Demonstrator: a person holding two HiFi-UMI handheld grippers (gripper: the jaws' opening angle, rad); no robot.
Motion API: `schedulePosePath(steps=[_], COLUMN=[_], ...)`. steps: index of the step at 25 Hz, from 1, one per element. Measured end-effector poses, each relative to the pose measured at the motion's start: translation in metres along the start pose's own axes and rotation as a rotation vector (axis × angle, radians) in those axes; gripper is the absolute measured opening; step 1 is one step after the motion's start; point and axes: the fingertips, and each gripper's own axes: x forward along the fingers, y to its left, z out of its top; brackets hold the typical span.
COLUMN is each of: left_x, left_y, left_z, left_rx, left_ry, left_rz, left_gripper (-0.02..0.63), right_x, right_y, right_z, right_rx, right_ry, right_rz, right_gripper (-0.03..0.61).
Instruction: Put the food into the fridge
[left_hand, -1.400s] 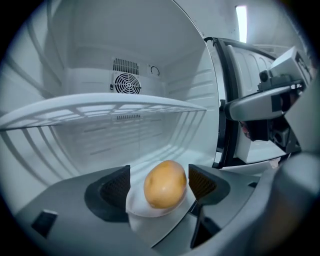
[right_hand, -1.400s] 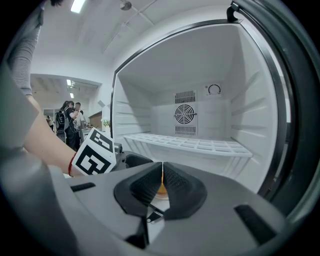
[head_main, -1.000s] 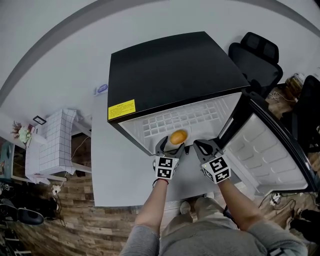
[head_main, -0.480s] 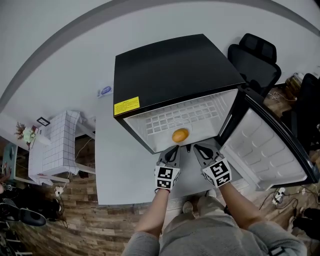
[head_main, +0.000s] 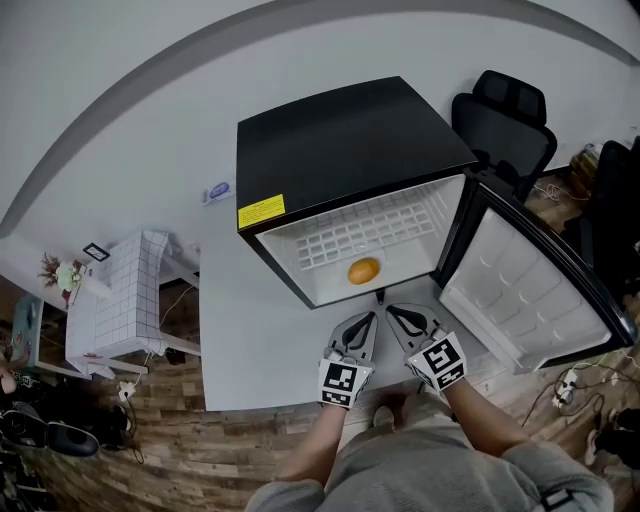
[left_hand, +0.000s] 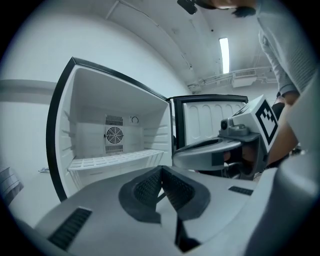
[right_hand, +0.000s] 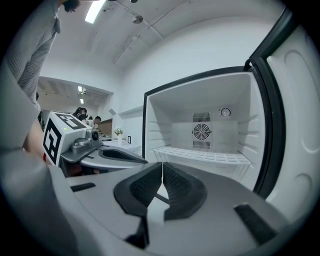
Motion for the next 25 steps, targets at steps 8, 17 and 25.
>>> schedulePosePath(steps=[8,17,25], left_x=[-0.038,-0.091,-0.11], left_y=[-0.013,-0.029,-0.059], left_z=[0.025,0.066,0.098], left_rx=[-0.036,-0.04,0.02], left_ry=[-0.057,-0.136,-0.219], left_rz=[0.017,0.038,-0.005], left_gripper=[0.01,0.011,0.01], right_x=[-0.032,-0.08,-0.096], right_y=[0.018,0.047,0.066], right_z=[0.035,0.06,0.078], right_rx=[-0.038,-0.055,-0.056], right_ry=[-0.078,-0.122,-0.137], right_rz=[0.005,0.038,0.046], right_gripper=[0.013,0.012,0.013])
